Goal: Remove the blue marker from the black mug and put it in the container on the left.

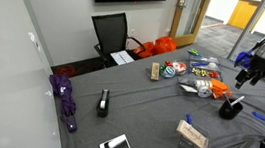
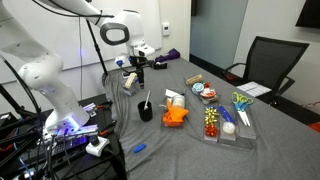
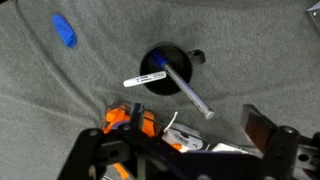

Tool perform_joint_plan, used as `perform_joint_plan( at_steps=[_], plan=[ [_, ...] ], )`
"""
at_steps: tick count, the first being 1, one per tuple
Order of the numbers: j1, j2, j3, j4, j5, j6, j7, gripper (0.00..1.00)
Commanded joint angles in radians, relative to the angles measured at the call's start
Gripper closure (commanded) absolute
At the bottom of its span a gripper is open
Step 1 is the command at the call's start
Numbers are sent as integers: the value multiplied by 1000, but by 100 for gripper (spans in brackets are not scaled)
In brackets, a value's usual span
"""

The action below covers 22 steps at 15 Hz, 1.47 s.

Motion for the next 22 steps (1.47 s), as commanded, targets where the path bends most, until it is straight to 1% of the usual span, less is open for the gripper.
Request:
perform_joint_plan(
  at_steps=[1, 4, 9, 10, 16, 18, 22],
  plan=[
    [-1, 62, 32, -3, -22, 79, 59, 0],
    [2, 94, 49, -5, -35, 124, 97, 0],
    [2, 125, 66, -9, -78, 165, 164, 0],
    [7, 109, 56, 1, -49, 128, 130, 0],
    [7, 111, 57, 2, -51, 130, 135, 0],
    [-2, 123, 83, 13, -153, 122, 216, 0],
    [5, 145, 130, 40, -334, 61, 382, 0]
  ],
)
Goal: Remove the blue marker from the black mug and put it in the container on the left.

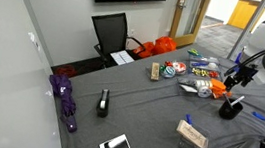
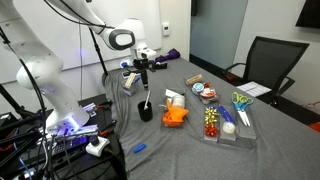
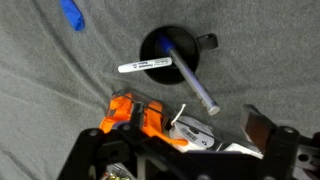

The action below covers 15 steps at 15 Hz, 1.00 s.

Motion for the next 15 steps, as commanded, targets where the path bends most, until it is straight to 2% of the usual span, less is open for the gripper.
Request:
perform_joint_plan(
  at_steps=[1, 6, 15],
  plan=[
    [4, 39, 50, 41, -126, -75, 134, 0],
    [32, 89, 76, 54, -209, -108, 253, 0],
    [63, 152, 50, 46, -269, -37, 254, 0]
  ],
)
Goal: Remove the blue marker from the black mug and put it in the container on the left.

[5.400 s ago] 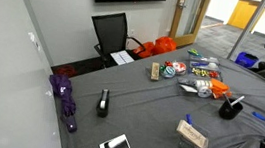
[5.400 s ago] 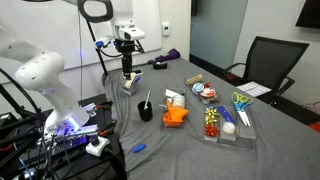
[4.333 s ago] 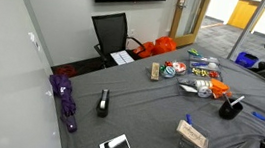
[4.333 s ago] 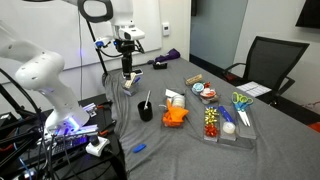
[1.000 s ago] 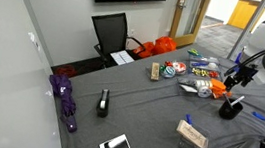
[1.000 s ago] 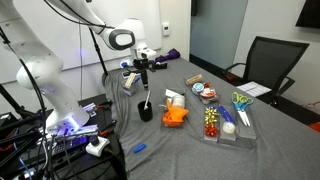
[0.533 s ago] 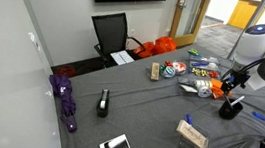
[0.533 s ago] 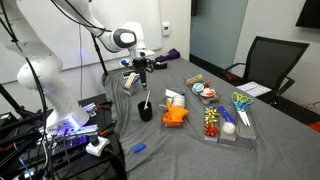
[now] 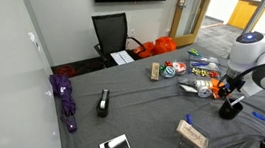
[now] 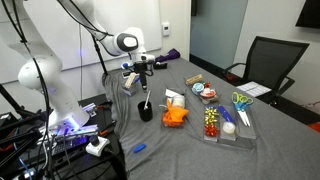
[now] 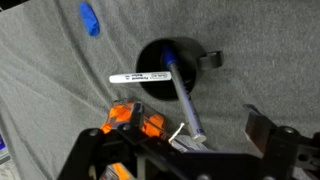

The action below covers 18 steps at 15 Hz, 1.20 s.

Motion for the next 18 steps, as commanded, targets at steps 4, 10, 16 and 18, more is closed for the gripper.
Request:
perform_joint_plan(
  at_steps=[4, 10, 16, 18],
  plan=[
    [12, 61, -31, 17, -122, 64, 67, 0],
    [17, 99, -55, 20, -245, 90, 161, 0],
    [19, 112, -71, 21, -302, 91, 196, 38],
    [17, 109, -74, 19, -310, 90, 195, 52]
  ],
)
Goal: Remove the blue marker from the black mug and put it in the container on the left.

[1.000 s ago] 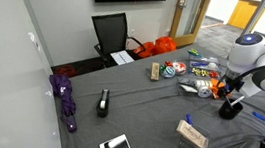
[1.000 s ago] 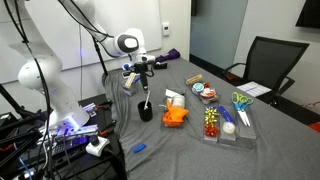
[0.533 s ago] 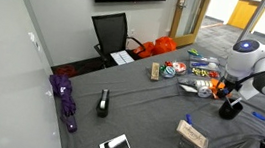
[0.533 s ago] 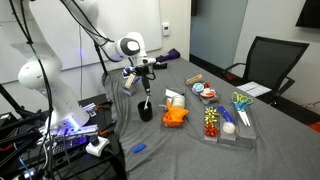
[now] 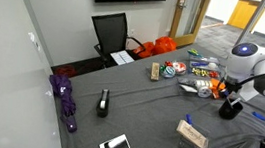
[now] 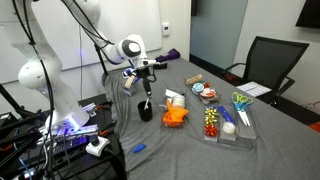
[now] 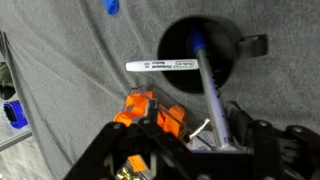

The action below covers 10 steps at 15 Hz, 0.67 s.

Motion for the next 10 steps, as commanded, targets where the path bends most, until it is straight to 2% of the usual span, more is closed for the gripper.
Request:
perform_joint_plan(
  at_steps=[1, 7, 10],
  plan=[
    [11, 19, -24, 8, -35, 21, 15, 59],
    [9, 17, -30, 6, -43, 25, 14, 99],
    [10, 17, -31, 6, -45, 23, 17, 100]
  ],
)
